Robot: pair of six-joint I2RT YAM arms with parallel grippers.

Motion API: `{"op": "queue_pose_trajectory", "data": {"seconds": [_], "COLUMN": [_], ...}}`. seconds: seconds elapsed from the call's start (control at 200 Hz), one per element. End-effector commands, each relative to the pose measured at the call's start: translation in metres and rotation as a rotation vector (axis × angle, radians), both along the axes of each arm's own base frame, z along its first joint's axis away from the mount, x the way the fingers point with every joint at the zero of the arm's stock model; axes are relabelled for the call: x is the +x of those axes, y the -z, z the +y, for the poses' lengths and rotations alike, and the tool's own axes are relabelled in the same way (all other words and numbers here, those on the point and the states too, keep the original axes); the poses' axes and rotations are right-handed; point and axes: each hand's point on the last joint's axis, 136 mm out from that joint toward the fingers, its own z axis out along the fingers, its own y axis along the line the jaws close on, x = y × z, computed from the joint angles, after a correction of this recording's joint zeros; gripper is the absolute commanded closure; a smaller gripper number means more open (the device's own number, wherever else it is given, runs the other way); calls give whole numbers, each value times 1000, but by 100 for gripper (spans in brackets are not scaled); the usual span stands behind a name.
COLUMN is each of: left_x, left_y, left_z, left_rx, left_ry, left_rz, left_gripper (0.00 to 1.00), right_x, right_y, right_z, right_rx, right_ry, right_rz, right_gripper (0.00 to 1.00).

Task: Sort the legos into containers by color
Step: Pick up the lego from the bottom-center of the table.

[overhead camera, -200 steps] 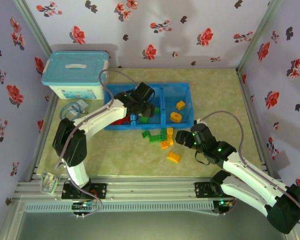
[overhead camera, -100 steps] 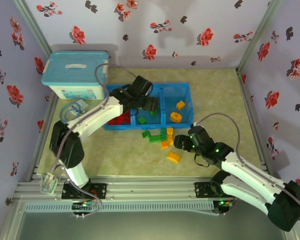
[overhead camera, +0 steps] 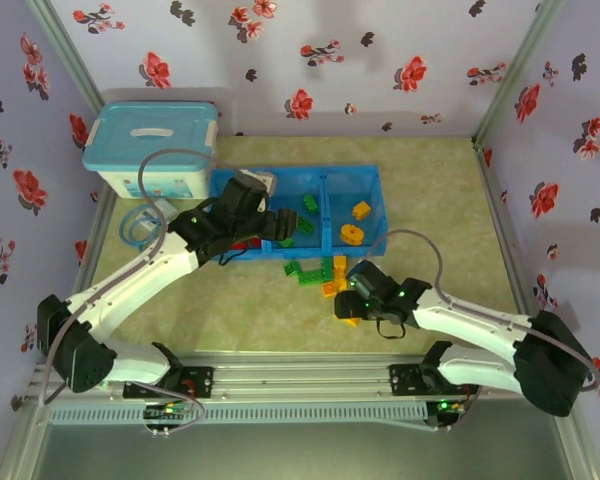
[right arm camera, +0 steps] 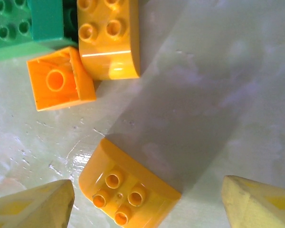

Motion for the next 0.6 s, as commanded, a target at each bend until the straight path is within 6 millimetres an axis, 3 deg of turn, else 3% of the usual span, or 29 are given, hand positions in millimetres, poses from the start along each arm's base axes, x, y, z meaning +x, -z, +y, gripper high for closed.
{"op": "queue_pose_trajectory", "data": {"seconds": [0.0, 0.3, 0.475, 0.595], "left_x": [-7, -22, -26, -28], "left_y": [2, 22, 35, 38], "left_z": [6, 22, 26, 28], "left_rx": [-26, -22, -18, -20], "left_ry": [-12, -39, -51, -56], "left_rz": [-6, 26, 47, 51], "left_gripper": [16, 17, 17, 17], "right_x": [0, -13, -19, -17], "right_y": [-1, 18, 25, 26], "right_z": [6, 17, 12, 13], "right_rx": [-63, -253, -358, -385], "right_ry": [-54, -159, -171, -164], "right_rz": [2, 55, 57, 47], "right_gripper": [20, 29, 41, 56]}}
